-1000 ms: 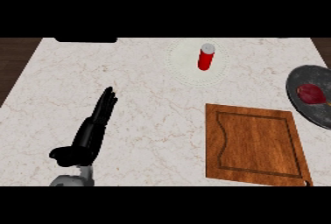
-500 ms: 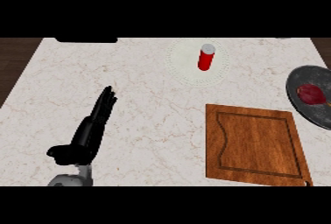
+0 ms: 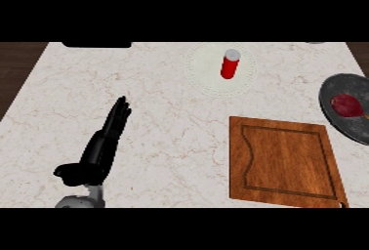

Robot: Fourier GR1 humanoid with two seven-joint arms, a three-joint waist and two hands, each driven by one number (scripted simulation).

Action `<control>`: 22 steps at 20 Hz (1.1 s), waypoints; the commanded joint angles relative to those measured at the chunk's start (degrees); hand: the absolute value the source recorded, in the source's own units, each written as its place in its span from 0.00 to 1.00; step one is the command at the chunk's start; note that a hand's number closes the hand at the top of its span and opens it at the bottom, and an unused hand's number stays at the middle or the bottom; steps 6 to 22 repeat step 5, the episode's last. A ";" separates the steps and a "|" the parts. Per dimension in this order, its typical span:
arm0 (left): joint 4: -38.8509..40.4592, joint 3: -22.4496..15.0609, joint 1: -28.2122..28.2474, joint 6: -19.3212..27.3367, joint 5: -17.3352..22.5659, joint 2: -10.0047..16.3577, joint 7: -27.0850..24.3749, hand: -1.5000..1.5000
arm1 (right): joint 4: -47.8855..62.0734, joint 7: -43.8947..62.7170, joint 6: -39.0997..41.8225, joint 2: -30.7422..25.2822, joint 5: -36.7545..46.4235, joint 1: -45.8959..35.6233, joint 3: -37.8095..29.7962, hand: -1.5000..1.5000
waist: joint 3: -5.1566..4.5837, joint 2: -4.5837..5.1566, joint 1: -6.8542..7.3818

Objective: Pick the pear from the cutting board and place it in the pan

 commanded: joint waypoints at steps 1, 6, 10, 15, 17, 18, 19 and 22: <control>2.14 0.06 -0.89 -0.84 -0.18 0.33 -0.96 0.50 | 0.79 -5.17 5.82 -1.33 -0.40 -1.04 0.00 0.00 | 0.03 0.22 0.11; 0.17 -1.20 1.63 0.38 -1.12 -0.87 -2.00 0.50 | -0.02 -8.03 0.46 -0.19 0.68 0.03 1.26 0.00 | 0.00 0.08 0.24; 0.17 -1.20 1.63 0.38 -1.12 -0.87 -2.00 0.50 | -0.02 -8.03 0.46 -0.19 0.68 0.03 1.26 0.00 | 0.00 0.08 0.24; 0.17 -1.20 1.63 0.38 -1.12 -0.87 -2.00 0.50 | -0.02 -8.03 0.46 -0.19 0.68 0.03 1.26 0.00 | 0.00 0.08 0.24; 0.17 -1.20 1.63 0.38 -1.12 -0.87 -2.00 0.50 | -0.02 -8.03 0.46 -0.19 0.68 0.03 1.26 0.00 | 0.00 0.08 0.24; 0.17 -1.20 1.63 0.38 -1.12 -0.87 -2.00 0.50 | -0.02 -8.03 0.46 -0.19 0.68 0.03 1.26 0.00 | 0.00 0.08 0.24; 0.17 -1.20 1.63 0.38 -1.12 -0.87 -2.00 0.50 | -0.02 -8.03 0.46 -0.19 0.68 0.03 1.26 0.00 | 0.00 0.08 0.24; 0.17 -1.20 1.63 0.38 -1.12 -0.87 -2.00 0.50 | -0.02 -8.03 0.46 -0.19 0.68 0.03 1.26 0.00 | 0.00 0.08 0.24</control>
